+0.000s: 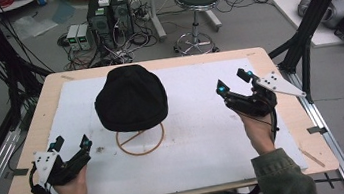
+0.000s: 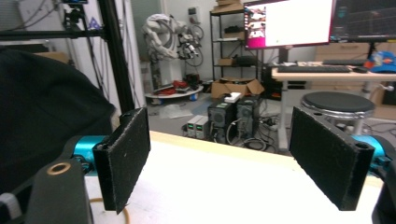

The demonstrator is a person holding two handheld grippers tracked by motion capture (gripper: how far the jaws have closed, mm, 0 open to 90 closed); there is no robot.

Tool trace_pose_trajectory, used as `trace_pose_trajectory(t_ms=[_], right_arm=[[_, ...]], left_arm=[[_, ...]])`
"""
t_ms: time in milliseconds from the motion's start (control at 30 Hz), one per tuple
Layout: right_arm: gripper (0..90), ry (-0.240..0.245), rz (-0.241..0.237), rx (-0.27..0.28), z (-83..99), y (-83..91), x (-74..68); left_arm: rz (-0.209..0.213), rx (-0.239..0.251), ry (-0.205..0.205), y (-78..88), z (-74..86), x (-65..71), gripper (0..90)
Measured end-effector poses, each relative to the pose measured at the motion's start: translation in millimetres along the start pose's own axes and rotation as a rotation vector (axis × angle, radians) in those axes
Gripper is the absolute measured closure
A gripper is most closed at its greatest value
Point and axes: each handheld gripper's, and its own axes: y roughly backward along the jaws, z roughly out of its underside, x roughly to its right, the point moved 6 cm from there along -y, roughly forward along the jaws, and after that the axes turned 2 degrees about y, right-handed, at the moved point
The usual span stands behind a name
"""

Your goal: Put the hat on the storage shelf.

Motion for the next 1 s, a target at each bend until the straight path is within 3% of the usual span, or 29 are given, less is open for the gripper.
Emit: trace_pose_trajectory(t_ms=[433, 600, 800, 1000], right_arm=[[19.2, -0.026, 0.065, -0.008, 6.3, 18.4, 25.3], [19.2, -0.038, 0.117, -0.016, 22.3, 21.8, 33.5], [18.6, -0.050, 0.188, -0.057, 57.9, 26.1, 46.7], [18.6, -0.064, 0.237, -0.066, 73.0, 29.6, 55.2]], left_arm=[[-0.001, 0.001, -0.002, 0.0, -0.3, 1.0, 18.8], [-0.001, 0.000, -0.003, 0.0, -0.3, 0.9, 18.8], [-0.002, 0.001, -0.008, -0.2, -0.4, 0.6, 18.8], [-0.005, 0.000, -0.013, -0.3, -0.2, 0.6, 18.8]])
